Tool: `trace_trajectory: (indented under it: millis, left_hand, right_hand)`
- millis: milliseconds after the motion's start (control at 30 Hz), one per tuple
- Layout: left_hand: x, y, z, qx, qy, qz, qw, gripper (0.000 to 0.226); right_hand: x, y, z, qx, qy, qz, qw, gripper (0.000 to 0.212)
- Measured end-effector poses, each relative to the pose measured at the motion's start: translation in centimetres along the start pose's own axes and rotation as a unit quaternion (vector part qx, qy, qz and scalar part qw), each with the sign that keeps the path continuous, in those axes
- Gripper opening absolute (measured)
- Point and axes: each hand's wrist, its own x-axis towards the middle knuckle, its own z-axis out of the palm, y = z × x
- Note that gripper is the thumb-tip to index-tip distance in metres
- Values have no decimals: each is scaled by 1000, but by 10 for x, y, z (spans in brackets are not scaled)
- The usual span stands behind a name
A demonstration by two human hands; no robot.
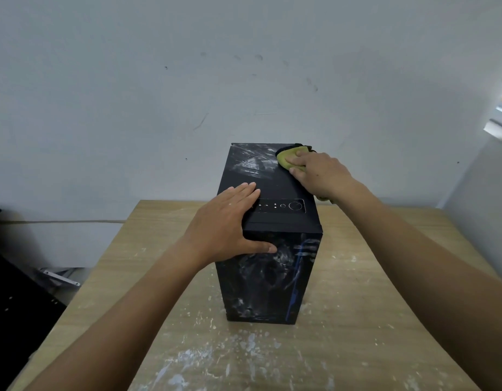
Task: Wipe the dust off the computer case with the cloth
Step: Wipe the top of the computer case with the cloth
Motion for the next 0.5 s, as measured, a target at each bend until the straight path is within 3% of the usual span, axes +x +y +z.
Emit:
trace_trajectory:
  millis: [267,500]
  left_hand:
    - [0,0,2,9,4,5,1000,116]
    - [1,-2,3,4,10,6,1000,117]
  right_hand:
    - [-39,5,-2,6,27,-26,999,40]
    - [13,4,-11,39,9,51,998,37]
